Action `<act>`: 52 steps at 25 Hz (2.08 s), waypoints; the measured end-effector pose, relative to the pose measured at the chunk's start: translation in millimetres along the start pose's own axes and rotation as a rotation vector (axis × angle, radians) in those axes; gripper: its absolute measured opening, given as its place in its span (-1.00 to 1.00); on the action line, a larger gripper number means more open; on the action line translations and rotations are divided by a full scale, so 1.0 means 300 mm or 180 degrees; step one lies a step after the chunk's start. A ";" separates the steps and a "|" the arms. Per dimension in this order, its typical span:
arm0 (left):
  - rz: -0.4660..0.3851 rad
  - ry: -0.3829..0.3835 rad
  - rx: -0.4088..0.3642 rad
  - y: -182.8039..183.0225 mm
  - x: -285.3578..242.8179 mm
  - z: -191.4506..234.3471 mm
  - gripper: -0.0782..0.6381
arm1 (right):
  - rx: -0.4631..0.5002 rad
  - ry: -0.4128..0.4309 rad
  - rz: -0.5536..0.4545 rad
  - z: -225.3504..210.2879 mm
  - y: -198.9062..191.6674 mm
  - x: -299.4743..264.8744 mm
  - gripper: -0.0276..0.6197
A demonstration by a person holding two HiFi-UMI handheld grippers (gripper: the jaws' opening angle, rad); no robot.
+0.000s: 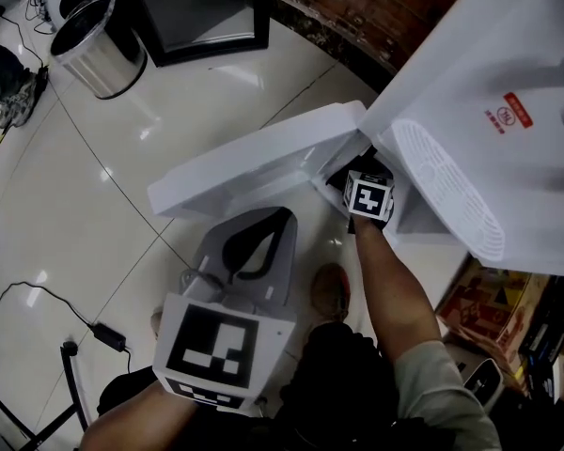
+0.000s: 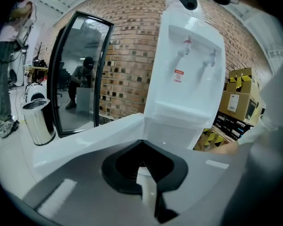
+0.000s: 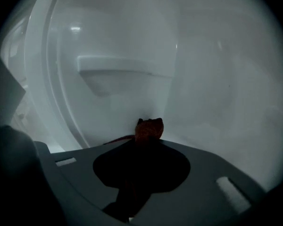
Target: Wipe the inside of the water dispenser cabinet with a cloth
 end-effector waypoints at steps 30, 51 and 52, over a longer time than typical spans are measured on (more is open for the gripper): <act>-0.0162 -0.0016 -0.0296 0.007 0.014 0.009 -0.78 | -0.1253 -0.0997 0.0465 -0.236 -0.235 0.244 -0.67; 0.0440 0.0031 -0.0496 -0.158 -0.256 0.098 -0.78 | -0.0223 0.0861 -0.0025 0.277 -0.087 0.212 -0.66; 0.0456 0.0029 -0.0474 -0.161 -0.251 0.102 -0.78 | -0.0193 0.0861 0.0029 0.288 -0.098 0.186 -0.66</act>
Point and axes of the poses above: the fingertips, and each gripper's own axes: x backward along the fingers, z to its left, y out of its top, the point moved 7 cm from there along x, backward along the fingers
